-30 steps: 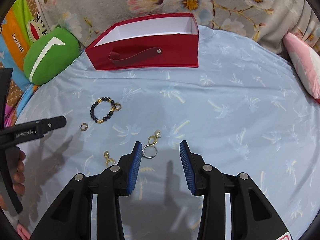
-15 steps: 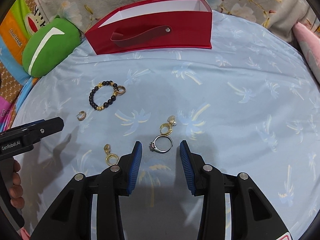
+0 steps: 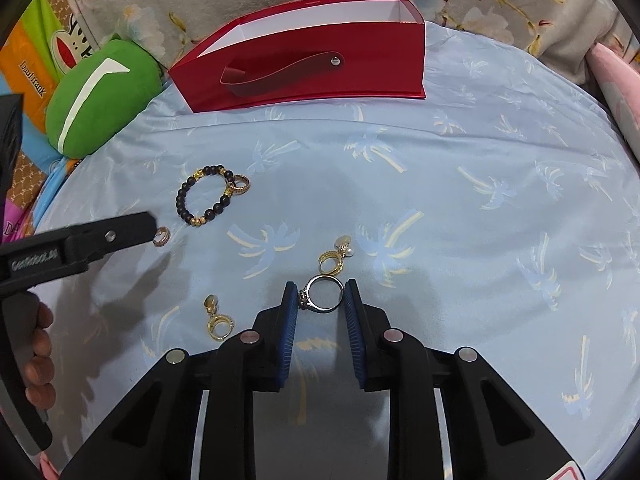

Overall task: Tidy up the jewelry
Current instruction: 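Return to the sheet and grasp the silver ring with the right tool, then grasp the black-bead bracelet with the left tool while the right tool holds the ring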

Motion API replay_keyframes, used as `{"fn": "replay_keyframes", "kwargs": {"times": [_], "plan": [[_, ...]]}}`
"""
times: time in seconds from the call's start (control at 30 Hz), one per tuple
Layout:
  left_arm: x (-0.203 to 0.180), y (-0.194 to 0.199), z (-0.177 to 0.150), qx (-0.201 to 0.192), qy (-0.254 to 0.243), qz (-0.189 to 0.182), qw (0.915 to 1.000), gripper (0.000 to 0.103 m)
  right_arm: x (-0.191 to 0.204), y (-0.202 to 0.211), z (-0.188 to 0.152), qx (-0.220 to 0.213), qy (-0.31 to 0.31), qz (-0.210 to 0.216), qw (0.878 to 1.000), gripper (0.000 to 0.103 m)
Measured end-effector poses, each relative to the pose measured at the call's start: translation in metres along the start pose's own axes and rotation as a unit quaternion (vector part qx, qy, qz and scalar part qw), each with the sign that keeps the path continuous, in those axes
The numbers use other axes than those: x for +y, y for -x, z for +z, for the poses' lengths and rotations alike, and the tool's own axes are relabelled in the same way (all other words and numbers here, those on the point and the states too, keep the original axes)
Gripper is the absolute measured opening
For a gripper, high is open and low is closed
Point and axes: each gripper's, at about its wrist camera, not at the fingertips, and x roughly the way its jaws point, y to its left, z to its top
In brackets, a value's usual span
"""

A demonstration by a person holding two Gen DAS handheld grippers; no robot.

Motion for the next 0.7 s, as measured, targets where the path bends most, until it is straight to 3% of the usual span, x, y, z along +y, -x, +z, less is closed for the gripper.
{"fn": "replay_keyframes", "kwargs": {"times": [0.27,0.43,0.53,0.6,0.7], "plan": [[-0.018,-0.036,0.022,0.009,-0.013,0.008,0.9998,0.085,-0.005,0.002,0.001,0.005,-0.014,0.013,1.0,0.022],[-0.027,-0.04,0.022,-0.006,-0.035,0.029,0.9989,0.081,-0.005,0.004,0.003,0.002,-0.017,0.017,1.0,0.022],[-0.03,-0.038,0.021,-0.014,-0.055,0.037,0.9977,0.06,-0.006,0.005,0.005,-0.001,-0.018,0.019,1.0,0.022],[-0.028,-0.036,0.021,-0.014,-0.052,0.028,0.9981,0.052,-0.005,0.006,0.007,-0.003,-0.018,0.019,1.0,0.022],[-0.023,-0.033,0.02,-0.014,-0.047,0.013,0.9987,0.03,-0.005,0.008,0.008,-0.003,-0.018,0.019,1.0,0.022]]}}
